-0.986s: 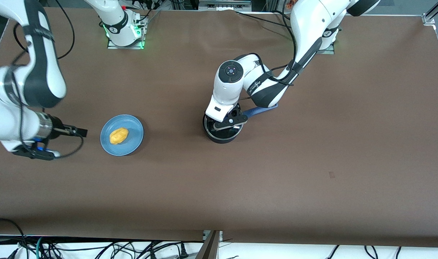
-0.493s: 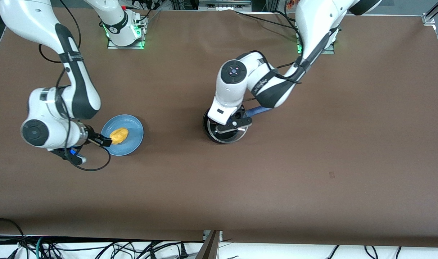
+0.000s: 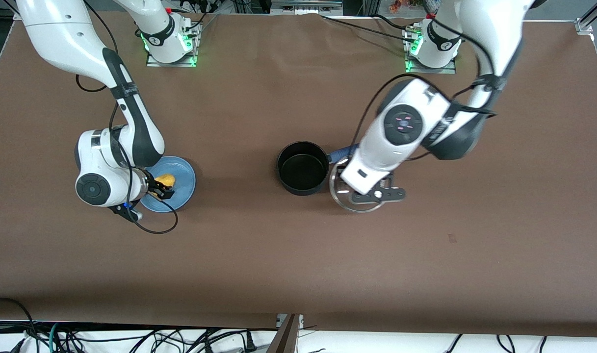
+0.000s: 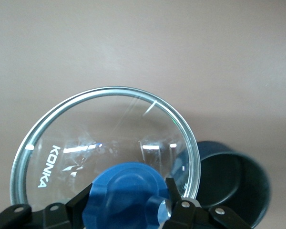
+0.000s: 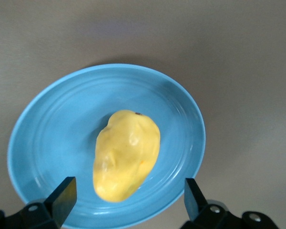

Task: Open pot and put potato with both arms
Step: 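Set the lid on the table with the left gripper while the right grasps potato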

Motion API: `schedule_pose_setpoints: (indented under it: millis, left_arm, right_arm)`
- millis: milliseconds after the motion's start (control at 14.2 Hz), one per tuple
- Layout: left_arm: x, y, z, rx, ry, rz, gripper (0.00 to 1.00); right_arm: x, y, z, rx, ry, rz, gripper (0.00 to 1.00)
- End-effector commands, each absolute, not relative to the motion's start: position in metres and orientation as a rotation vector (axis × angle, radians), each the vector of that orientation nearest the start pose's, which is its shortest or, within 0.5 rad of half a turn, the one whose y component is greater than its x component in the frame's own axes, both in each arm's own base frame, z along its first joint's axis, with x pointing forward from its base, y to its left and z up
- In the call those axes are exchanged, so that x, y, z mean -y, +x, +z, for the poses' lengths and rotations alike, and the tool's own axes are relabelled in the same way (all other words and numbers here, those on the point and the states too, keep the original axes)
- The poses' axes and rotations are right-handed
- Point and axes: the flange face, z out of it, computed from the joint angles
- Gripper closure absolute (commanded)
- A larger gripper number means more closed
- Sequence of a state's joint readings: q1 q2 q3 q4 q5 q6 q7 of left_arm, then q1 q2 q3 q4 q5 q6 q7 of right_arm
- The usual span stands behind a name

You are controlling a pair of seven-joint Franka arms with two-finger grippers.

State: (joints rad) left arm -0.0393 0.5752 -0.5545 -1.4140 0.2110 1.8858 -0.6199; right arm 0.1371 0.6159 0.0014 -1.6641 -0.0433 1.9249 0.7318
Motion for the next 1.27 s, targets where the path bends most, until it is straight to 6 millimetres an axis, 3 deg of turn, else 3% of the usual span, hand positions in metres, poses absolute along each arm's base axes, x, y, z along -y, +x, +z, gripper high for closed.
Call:
schedule_pose_setpoints:
  millis: [0,70,282,423,493,634,704,845,986,1197]
  left_arm:
    - [0.246,0.624,0.419,-0.212,-3.209,0.134,1.00]
    - [0.212,0.631,0.415,-0.254,-3.216,0.149,1.00]
    - [0.077,0.647,0.390,-0.457,-3.267,0.194,1.00]
    - [0.017,0.638,0.369,-0.527,-3.278,0.220,1.00]
    - [-0.010,0.629,0.356,-0.544,-3.286,0.212,1.00]
    - [-0.038,0.602,0.315,-0.567,-3.318,0.090,1.00]
    - [-0.044,0.588,0.294,-0.539,-3.336,0.048,1.00]
    - [-0.042,0.579,0.276,-0.529,-3.348,0.009,1.00]
    - [-0.039,0.577,0.264,-0.513,-3.374,0.038,1.00]
    - [-0.039,0.573,0.246,-0.511,-3.398,0.083,1.00]
  right_arm:
    - [-0.084,0.634,0.217,-0.949,-3.141,0.489,0.00]
    - [-0.084,0.635,0.217,-0.951,-3.139,0.479,0.00]
    - [-0.083,0.634,0.206,-0.957,-3.138,0.494,0.00]
    - [-0.084,0.633,0.200,-0.952,-3.140,0.502,0.02]
    - [-0.084,0.633,0.199,-0.952,-3.140,0.504,0.12]
    - [-0.085,0.633,0.200,-0.949,-3.141,0.504,0.39]
    - [-0.085,0.633,0.200,-0.948,-3.143,0.503,0.51]
    - [-0.085,0.634,0.200,-0.935,-3.147,0.503,0.67]
    - [-0.089,0.637,0.212,-0.909,-3.156,0.487,0.70]
    - [-0.106,0.643,0.256,-0.816,-3.161,0.383,0.70]
